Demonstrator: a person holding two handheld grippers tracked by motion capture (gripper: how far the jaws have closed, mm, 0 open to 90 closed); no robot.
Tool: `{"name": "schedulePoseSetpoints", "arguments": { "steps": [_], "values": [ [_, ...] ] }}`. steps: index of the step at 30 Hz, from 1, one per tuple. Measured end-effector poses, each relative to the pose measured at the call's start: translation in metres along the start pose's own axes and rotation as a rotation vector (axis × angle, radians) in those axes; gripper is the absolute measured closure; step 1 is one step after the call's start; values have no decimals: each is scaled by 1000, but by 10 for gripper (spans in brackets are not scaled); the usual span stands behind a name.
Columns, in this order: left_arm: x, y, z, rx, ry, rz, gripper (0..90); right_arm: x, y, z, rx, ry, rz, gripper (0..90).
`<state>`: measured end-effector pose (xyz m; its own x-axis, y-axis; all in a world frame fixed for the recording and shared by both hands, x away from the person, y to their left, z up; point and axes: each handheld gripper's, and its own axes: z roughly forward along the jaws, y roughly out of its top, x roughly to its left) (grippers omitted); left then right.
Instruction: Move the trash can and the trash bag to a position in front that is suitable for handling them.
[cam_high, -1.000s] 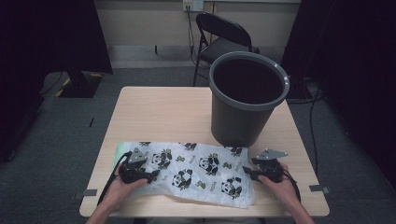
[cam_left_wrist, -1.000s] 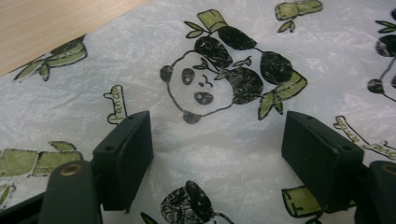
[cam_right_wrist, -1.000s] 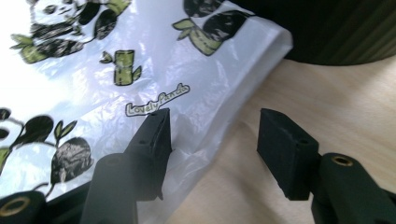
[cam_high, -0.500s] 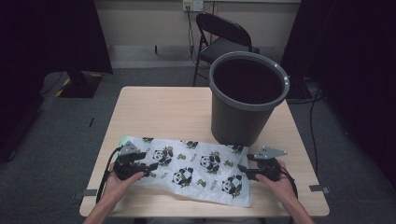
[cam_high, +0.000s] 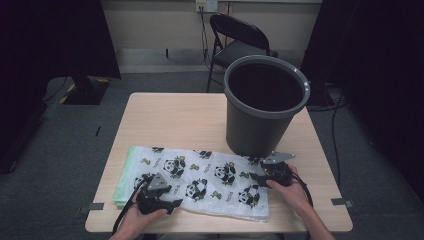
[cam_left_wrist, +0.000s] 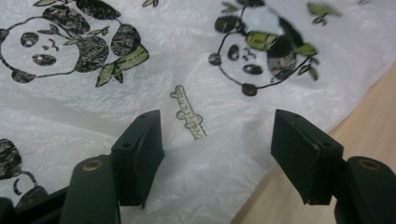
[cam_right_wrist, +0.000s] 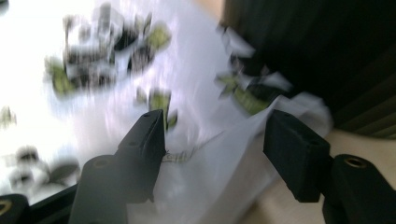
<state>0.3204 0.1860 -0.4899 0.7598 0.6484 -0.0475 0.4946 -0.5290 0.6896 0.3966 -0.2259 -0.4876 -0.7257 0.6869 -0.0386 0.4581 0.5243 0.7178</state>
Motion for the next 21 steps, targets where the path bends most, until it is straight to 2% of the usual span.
{"name": "schedulePoseSetpoints", "arguments": {
  "steps": [1, 4, 6, 9, 10, 11, 13, 14, 15, 16, 17, 19, 20, 21],
  "values": [
    [1, -1, 0, -3, 11, 8, 335, 1, -1, 1, 15, 13, -11, 383],
    [10, -1, 0, -3, 63, -7, 335, 7, -3, 2, 23, 48, -20, 406],
    [17, 0, 1, -4, 68, -11, 331, 11, -4, 1, 12, 65, -23, 417],
    [32, 2, 1, -3, 75, -48, 323, 21, -5, -1, 16, 101, -42, 419],
    [32, 2, 1, -3, 75, -48, 313, 26, -6, -2, 17, 110, -48, 419],
    [43, 2, 3, -17, 89, -67, 313, 31, -6, -3, 18, 128, -61, 420],
    [54, 6, 6, -18, 109, -69, 315, 39, -6, -4, 19, 156, -79, 420],
    [54, 6, 6, -18, 109, -69, 320, 39, -6, -4, 19, 156, -79, 420],
    [59, 9, 8, -23, 111, -83, 330, 49, -3, -4, 30, 212, -98, 436],
    [64, 12, 13, -42, 121, -92, 335, 52, -2, -5, 25, 203, -109, 435],
    [66, 15, 14, -38, 125, -82, 335, 53, -1, -6, 17, 196, -111, 429],
    [68, 22, 10, -61, 131, -84, 334, 50, 2, -9, -10, 183, -95, 421],
    [65, 23, 4, -111, 107, -121, 335, 46, 3, -13, -23, 159, -83, 427],
    [62, 24, 0, -131, 90, -129, 355, 41, 3, -19, -48, 141, -60, 441]
  ]
}}
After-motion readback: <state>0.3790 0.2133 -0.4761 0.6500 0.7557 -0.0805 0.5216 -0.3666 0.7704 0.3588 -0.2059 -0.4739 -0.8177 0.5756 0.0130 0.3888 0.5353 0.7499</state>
